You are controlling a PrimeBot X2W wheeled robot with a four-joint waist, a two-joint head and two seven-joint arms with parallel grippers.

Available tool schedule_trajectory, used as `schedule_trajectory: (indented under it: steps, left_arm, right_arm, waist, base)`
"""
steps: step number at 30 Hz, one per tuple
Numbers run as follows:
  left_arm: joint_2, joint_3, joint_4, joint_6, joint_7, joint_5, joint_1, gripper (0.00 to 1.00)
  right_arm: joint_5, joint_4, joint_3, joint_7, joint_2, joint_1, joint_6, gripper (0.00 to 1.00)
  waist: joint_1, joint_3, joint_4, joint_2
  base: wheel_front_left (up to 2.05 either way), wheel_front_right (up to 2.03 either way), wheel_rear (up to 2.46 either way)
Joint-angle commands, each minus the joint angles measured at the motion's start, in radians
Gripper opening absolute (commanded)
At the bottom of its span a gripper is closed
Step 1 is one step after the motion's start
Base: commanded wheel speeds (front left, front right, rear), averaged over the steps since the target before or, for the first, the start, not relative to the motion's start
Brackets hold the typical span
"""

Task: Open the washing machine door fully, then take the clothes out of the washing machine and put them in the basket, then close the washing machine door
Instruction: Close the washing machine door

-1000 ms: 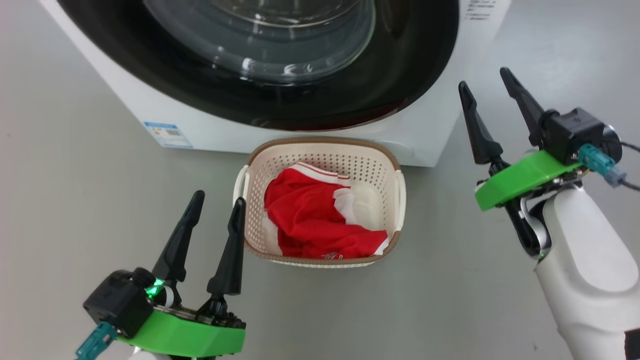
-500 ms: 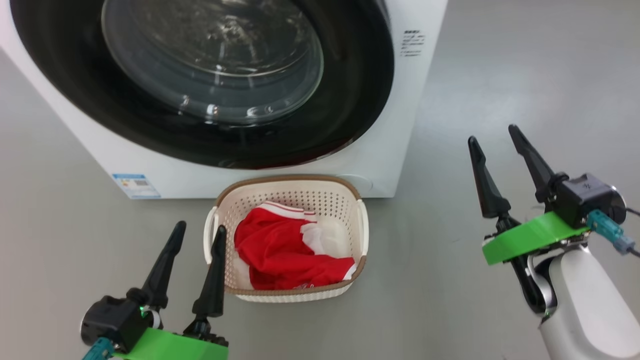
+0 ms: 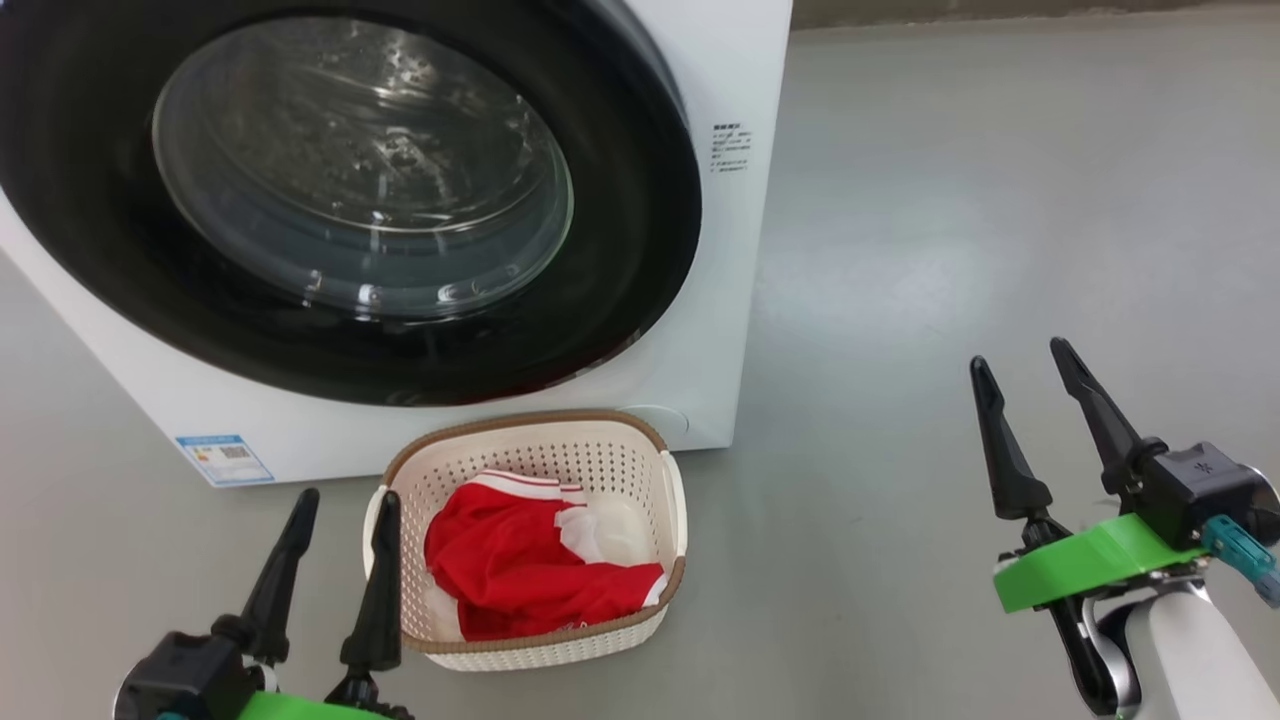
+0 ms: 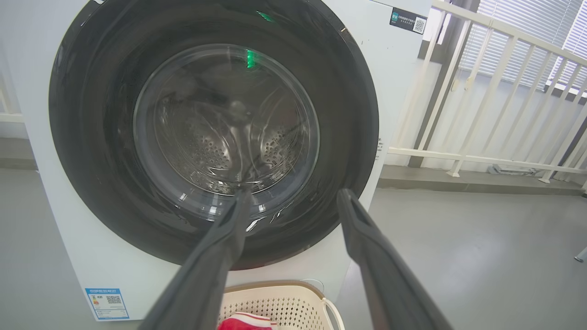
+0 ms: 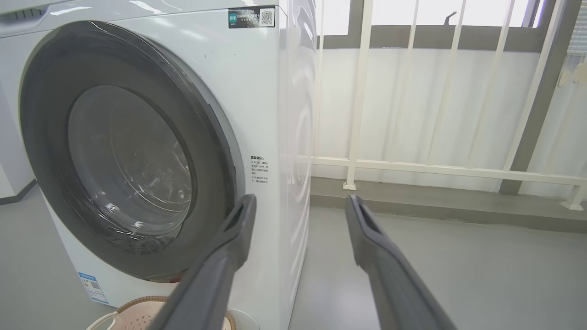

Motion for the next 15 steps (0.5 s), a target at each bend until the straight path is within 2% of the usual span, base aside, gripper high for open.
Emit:
schedule_trajectory:
  steps: [1, 15]
  left_arm:
    - [0.016, 0.042, -0.024, 0.006, -0.012, 0.019, 0.002, 1.0]
    - [0.024, 0.071, -0.008, 0.007, -0.012, 0.07, 0.067, 1.0]
  right_arm:
    - [-0.004, -0.038, 0.011, -0.006, 0.002, 0.007, -0.004, 1.0]
    - [-0.024, -0.147, -0.013, -0.006, 0.016, 0.166, -0.004, 1.0]
  waist:
    - [0.0, -0.022, -0.014, 0.0]
    - [0.0, -0.077, -0.014, 0.0]
  base:
    - [0.0, 0.0, 0.0]
    - [0.0, 0.0, 0.0]
